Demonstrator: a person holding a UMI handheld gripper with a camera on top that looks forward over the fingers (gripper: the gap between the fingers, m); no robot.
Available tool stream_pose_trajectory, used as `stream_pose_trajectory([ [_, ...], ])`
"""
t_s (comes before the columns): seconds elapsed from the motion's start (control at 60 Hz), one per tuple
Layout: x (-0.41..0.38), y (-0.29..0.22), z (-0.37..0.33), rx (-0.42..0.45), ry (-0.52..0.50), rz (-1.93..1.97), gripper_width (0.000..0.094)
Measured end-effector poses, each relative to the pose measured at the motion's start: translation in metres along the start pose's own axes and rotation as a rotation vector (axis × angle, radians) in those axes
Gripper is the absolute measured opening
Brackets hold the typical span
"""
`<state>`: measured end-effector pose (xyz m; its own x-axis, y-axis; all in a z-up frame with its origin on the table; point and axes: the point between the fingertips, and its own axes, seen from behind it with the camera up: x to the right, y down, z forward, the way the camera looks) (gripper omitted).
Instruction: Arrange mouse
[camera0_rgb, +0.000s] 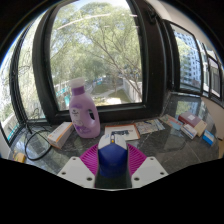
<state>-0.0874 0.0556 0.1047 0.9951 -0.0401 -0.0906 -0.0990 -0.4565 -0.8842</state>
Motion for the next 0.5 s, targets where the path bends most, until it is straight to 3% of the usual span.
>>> stream_pose_trajectory([
  [0.167, 0.023, 0.084, 0.029, -0.159, 0.015, -0.027, 0.0362],
  [0.333, 0.023, 0.113, 0.032, -0.219, 0.0, -0.029, 0.0504],
  [0.4, 0.025, 0.107, 0.024, -0.207, 0.012, -0.03, 0.0641],
  [0.45, 0.022, 0.097, 0.013, -0.188, 0.019, -0.041, 0.0844],
  [0.467, 0.023, 0.093, 0.009, -0.18, 0.023, -0.045, 0.0873],
  [0.5, 0.023, 0.086, -0.001, -0.167, 0.032, -0.055, 0.0837],
])
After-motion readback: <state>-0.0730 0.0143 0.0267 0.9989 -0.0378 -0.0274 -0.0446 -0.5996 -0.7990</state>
